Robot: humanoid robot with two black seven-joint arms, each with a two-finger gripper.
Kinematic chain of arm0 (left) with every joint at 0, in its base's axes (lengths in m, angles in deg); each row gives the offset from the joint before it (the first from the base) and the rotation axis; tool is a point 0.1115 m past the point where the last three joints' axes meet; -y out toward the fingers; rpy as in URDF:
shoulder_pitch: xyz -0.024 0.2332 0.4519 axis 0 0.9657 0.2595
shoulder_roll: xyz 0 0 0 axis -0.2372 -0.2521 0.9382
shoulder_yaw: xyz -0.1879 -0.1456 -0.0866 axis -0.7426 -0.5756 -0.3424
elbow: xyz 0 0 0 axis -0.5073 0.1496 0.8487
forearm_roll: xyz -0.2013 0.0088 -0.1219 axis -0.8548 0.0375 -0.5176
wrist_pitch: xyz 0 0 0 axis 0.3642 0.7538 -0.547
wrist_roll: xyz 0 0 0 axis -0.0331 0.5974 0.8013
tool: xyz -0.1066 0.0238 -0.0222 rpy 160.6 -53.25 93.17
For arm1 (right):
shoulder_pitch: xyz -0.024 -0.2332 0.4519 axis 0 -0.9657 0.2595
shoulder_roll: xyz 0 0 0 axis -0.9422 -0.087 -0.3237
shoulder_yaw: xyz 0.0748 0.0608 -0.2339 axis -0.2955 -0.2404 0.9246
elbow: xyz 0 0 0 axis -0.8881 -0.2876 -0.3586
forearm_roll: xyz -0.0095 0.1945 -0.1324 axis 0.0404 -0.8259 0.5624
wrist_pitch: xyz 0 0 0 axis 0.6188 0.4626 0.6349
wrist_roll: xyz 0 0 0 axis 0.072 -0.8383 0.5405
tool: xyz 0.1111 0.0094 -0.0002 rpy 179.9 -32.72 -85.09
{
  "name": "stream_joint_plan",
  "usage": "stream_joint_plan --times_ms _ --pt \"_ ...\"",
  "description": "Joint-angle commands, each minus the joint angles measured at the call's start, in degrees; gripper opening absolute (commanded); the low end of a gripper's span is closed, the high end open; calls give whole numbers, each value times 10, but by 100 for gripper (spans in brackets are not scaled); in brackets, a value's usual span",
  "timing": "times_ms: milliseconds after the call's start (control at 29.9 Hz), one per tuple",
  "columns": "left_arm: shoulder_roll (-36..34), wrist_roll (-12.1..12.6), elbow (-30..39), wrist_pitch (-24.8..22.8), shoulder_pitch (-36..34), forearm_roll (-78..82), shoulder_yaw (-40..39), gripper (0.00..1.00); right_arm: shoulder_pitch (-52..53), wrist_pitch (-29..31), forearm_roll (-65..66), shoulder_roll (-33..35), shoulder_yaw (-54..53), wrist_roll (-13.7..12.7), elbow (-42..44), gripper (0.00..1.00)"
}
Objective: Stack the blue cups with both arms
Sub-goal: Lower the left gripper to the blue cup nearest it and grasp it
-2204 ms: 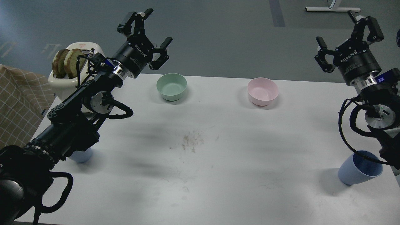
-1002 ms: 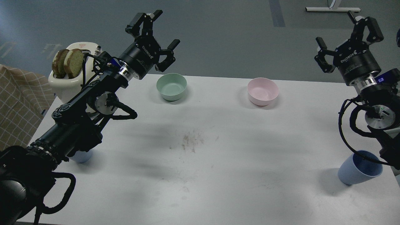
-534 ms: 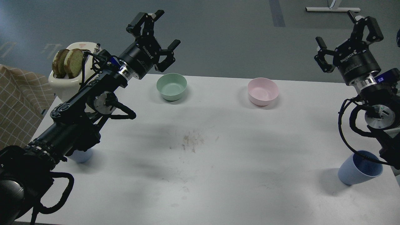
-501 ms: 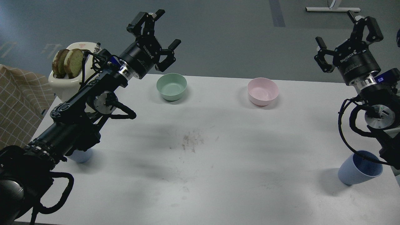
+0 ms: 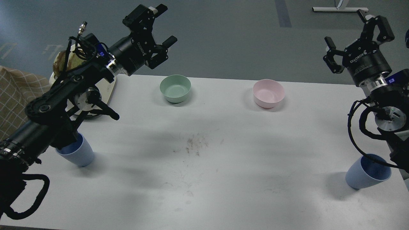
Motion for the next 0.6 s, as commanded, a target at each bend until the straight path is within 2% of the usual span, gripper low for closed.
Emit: stream_joint_plan --times_ms 0,234,301,334,401,501,568 --pt "-68 1 52 0 1 53 20 100 0 0 1 0 0 0 -1 100" --pt "-215 -7 161 0 3 210 50 100 0 0 1 0 1 0 -2 100" --pt "-261 -26 187 0 10 254 60 100 0 0 1 0 1 0 -2 100" --pt "-289 -44 203 0 14 281 64 100 0 0 1 0 0 0 -2 100" --pt "-318 -58 220 0 17 312 66 100 0 0 1 0 1 0 -3 100" --pt "-384 -98 245 0 30 386 72 100 0 0 2 0 1 0 -3 100" --pt "-418 -98 252 3 40 418 79 100 0 0 2 0 1 0 -3 100"
